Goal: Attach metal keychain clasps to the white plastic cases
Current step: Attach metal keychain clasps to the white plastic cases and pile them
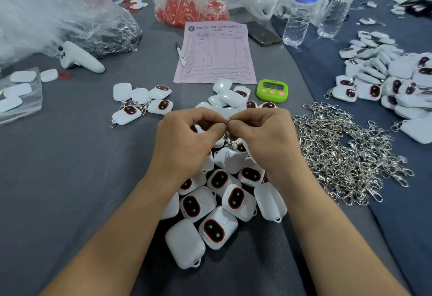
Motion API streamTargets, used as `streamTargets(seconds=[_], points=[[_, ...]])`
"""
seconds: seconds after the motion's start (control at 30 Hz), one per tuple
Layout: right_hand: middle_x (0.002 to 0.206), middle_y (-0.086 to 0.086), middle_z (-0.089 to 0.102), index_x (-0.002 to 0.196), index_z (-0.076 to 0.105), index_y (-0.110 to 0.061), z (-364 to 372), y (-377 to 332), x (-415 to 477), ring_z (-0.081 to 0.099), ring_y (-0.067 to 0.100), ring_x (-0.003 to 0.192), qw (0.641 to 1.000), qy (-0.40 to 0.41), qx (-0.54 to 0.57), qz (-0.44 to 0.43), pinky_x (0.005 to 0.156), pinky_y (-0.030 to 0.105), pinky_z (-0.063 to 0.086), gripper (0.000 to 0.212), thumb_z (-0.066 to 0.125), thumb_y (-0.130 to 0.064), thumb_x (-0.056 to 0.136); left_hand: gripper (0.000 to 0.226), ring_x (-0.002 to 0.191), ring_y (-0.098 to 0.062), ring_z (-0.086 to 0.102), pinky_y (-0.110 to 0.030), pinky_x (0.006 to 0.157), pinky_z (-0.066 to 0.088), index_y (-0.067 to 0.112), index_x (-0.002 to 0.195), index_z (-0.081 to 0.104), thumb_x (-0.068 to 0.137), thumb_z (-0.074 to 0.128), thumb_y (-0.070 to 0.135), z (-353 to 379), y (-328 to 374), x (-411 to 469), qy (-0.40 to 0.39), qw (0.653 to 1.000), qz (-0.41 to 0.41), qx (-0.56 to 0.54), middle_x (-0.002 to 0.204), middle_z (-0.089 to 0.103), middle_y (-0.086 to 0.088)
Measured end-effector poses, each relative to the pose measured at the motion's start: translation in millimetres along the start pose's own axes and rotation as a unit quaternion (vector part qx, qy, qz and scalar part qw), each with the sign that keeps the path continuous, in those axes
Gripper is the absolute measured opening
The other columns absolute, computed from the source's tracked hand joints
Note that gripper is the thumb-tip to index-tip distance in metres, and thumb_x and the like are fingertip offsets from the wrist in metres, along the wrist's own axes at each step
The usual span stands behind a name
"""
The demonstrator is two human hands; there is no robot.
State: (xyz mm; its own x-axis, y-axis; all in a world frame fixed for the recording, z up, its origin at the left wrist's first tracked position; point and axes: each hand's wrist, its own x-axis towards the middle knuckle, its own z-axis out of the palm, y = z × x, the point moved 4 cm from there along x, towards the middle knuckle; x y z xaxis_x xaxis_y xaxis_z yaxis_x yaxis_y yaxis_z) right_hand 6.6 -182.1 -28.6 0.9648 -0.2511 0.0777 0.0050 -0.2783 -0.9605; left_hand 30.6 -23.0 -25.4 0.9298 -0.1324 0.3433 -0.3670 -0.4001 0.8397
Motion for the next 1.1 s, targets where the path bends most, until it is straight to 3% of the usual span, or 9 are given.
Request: streamTargets(seconds=[0.23,0.37,0.53,0.7,0.77,0.87,0.93,1.0,1.1], points=[[0.067,-0.002,0.075,0.071,0.078,-0.025,4,2,0,0.070,0.019,0.067,0.999,-0.027,-0.018,-0.021,0.074,0.047,0.060,0.019,0.071,-0.012,0.082,0.013,0.050,-0.007,0.058,-0.037,0.055,0.062,0.035,0.076,0.078,0.073,0.076,0.022,-1,-6,1,-0.035,0.996,-0.054,-0.060,0.066,0.071,0.009],[0.067,-0.001,0.075,0.075,0.079,-0.031,5,1,0,0.068,0.014,0.065,0.997,-0.059,-0.026,-0.032,0.070,0.043,0.059,0.020,0.069,-0.015,0.080,0.015,0.053,-0.005,0.063,-0.018,0.053,0.053,0.033,0.073,0.080,0.070,0.077,0.019,-4,-9,2,-0.066,0.993,-0.058,-0.079,0.065,0.073,0.005],[0.068,-0.005,0.075,0.068,0.079,-0.035,5,0,0,0.067,0.006,0.065,0.996,-0.072,-0.030,-0.050,0.067,0.029,0.058,0.035,0.073,-0.005,0.084,0.016,0.054,-0.009,0.065,-0.018,0.054,0.053,0.033,0.072,0.080,0.066,0.075,0.018,-5,-11,3,-0.089,0.990,-0.071,-0.085,0.063,0.073,0.004],[0.066,-0.005,0.074,0.072,0.080,-0.031,7,-3,-3,0.069,0.012,0.063,0.995,-0.079,-0.030,-0.053,0.066,0.030,0.058,0.025,0.074,-0.010,0.084,0.011,0.050,-0.022,0.062,-0.045,0.051,0.056,0.028,0.068,0.077,0.060,0.069,0.027,-6,-8,3,-0.075,0.994,-0.056,-0.048,0.057,0.068,0.005],[0.061,-0.003,0.070,0.074,0.080,-0.025,6,-2,-2,0.059,0.015,0.055,0.998,-0.051,-0.018,-0.032,0.058,0.034,0.051,0.011,0.076,-0.022,0.084,0.009,0.047,-0.009,0.056,-0.035,0.049,0.055,0.029,0.067,0.076,0.061,0.069,0.028,-7,-7,2,-0.028,0.997,-0.062,-0.044,0.056,0.067,0.008],[0.061,0.002,0.058,0.075,0.077,-0.014,-4,8,3,0.045,0.013,0.048,0.991,0.021,0.082,0.101,0.046,0.024,0.039,0.029,0.069,-0.036,0.091,0.003,0.049,-0.001,0.056,-0.014,0.052,0.043,0.031,0.066,0.072,0.065,0.069,0.030,-19,-5,3,0.102,0.992,-0.046,0.059,0.055,0.064,0.015],[0.069,0.005,0.063,0.081,0.080,-0.011,-10,10,3,0.048,0.014,0.046,0.961,0.035,0.213,0.176,0.041,0.021,0.039,0.021,0.064,-0.022,0.090,0.004,0.058,-0.009,0.059,-0.024,0.061,0.046,0.027,0.067,0.070,0.069,0.068,0.030,-28,-2,4,0.142,0.972,0.002,0.187,0.056,0.063,0.012],[0.078,0.009,0.066,0.095,0.078,-0.003,-13,9,4,0.055,0.015,0.051,0.925,0.014,0.333,0.181,0.045,0.023,0.042,0.027,0.054,0.001,0.084,0.003,0.063,-0.020,0.058,-0.032,0.073,0.044,0.024,0.068,0.071,0.071,0.069,0.025,-28,-2,6,0.118,0.949,0.066,0.283,0.058,0.063,0.009],[0.084,0.006,0.067,0.105,0.073,-0.004,-12,8,6,0.060,0.015,0.064,0.929,-0.023,0.337,0.148,0.059,0.023,0.047,0.046,0.046,0.022,0.080,0.005,0.068,-0.021,0.054,-0.035,0.085,0.038,0.023,0.071,0.074,0.069,0.078,0.020,-14,-3,4,0.030,0.935,0.117,0.332,0.061,0.064,0.005]])
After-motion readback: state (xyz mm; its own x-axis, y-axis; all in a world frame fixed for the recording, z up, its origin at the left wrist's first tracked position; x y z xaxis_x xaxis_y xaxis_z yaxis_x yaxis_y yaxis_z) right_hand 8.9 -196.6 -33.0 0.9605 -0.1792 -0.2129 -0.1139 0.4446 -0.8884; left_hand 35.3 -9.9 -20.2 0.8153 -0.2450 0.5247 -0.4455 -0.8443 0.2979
